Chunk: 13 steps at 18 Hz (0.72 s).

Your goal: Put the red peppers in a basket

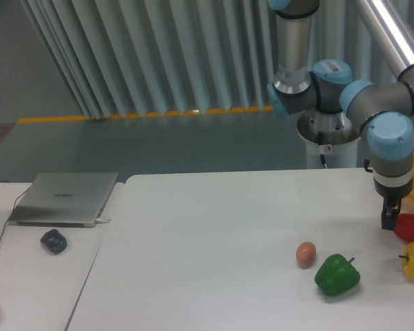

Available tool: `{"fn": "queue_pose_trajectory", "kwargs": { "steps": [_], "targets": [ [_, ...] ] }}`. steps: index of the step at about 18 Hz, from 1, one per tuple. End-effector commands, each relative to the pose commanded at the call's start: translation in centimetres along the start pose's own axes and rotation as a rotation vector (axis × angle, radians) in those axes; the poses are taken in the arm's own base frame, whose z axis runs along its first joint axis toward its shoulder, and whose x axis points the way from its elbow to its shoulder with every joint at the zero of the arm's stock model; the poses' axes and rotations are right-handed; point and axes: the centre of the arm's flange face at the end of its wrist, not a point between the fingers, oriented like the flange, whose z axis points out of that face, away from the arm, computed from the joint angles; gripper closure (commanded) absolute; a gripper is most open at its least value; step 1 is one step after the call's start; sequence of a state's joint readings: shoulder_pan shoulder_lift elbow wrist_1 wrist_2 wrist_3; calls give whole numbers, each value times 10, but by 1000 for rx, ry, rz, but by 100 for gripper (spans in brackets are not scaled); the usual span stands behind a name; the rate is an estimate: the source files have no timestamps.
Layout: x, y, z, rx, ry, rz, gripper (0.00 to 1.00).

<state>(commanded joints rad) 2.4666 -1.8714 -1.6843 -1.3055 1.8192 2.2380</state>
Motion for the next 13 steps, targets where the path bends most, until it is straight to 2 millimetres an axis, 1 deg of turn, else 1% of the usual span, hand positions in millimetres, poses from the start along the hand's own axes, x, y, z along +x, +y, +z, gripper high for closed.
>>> {"fn": "queue_pose_trajectory", "kwargs": {
  "steps": [2, 7, 13],
  "targets": [
    [-4, 2, 7, -3, 6, 12, 0],
    [-9, 3, 13, -6, 5, 12, 0],
    [-7, 8, 17, -35, 38, 16, 0]
  ]
}}
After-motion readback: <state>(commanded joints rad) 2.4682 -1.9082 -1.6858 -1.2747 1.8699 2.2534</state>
